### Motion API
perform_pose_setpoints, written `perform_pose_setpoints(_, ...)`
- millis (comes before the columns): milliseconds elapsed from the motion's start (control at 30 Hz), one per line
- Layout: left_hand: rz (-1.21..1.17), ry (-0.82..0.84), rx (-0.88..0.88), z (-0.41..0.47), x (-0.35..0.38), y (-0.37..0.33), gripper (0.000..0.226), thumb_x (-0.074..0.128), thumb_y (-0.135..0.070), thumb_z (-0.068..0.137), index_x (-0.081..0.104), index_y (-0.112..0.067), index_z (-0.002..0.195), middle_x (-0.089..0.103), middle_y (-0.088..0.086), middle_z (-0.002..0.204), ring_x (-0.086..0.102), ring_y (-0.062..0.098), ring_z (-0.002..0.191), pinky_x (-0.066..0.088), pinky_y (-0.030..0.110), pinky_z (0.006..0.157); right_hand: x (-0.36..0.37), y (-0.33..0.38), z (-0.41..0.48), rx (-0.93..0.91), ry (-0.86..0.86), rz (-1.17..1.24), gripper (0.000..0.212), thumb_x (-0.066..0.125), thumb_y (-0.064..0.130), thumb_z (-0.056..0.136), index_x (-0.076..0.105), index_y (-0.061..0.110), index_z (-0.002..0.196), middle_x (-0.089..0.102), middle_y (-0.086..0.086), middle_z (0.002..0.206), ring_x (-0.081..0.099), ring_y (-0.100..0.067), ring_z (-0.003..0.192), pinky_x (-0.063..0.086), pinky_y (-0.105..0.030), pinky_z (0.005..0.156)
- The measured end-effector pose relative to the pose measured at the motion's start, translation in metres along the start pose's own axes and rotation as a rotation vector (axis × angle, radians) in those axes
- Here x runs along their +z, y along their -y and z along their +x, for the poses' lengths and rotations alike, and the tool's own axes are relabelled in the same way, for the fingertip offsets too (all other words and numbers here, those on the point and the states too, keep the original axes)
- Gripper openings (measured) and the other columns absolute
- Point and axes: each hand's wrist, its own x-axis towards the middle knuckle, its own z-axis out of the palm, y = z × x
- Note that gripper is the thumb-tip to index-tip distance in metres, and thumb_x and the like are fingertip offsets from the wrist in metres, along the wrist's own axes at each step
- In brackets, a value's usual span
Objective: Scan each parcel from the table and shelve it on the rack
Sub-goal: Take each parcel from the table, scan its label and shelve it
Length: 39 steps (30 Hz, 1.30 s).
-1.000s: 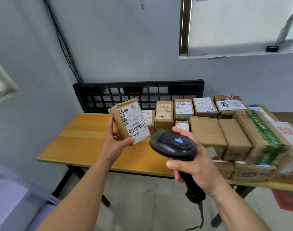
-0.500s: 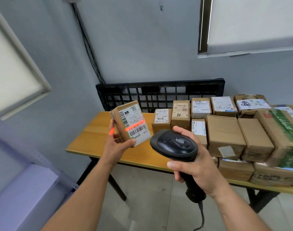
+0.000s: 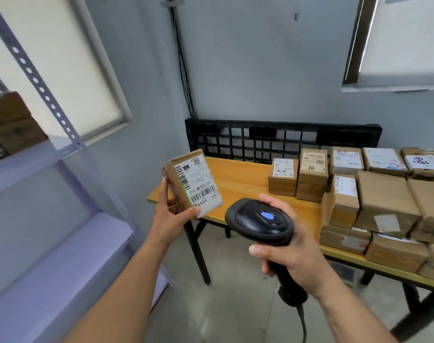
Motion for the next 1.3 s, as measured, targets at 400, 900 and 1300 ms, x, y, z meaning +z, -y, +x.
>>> perform_pose_setpoints(400,0.002,-0.262,-0.034,-0.12,-0.188,0.02,0.092,0.082,-0.026,0.07,0.028,-0.049,0.141,0.065,-0.002,0.121,0.065,0.008,0.105,0.05,0.019,0.078,0.165,0.011,-0.018,-0.126,0.123,-0.047,0.086,0.083,0.011,0.057,0.052,0.046,0.129,0.068,-0.004,0.105,0.06,-0.029,0.051,0.052,-0.035,0.046)
perform_pose_setpoints(900,0.053,-0.68,-0.042,-0.216,-0.371,0.035,0.07,0.071,-0.021,0.086,0.031,-0.048,0.136,0.061,-0.001,0.128,0.062,0.012,0.111,0.048,0.02,0.08,0.36,0.003,0.017,-0.174,0.499,-0.002,0.087,0.079,-0.013,0.069,0.055,0.045,0.129,0.066,-0.01,0.104,0.056,-0.028,0.048,0.049,-0.035,0.047)
perform_pose_setpoints(1300,0.208,-0.949,-0.036,-0.237,-0.472,0.007,0.07,0.07,-0.025,0.088,0.029,-0.051,0.139,0.06,-0.004,0.129,0.06,0.014,0.114,0.05,0.036,0.097,0.492,0.011,0.082,-0.213,0.779,0.079,0.087,0.08,-0.012,0.069,0.057,0.056,0.118,0.068,0.006,0.109,0.061,-0.024,0.051,0.052,-0.033,0.049)
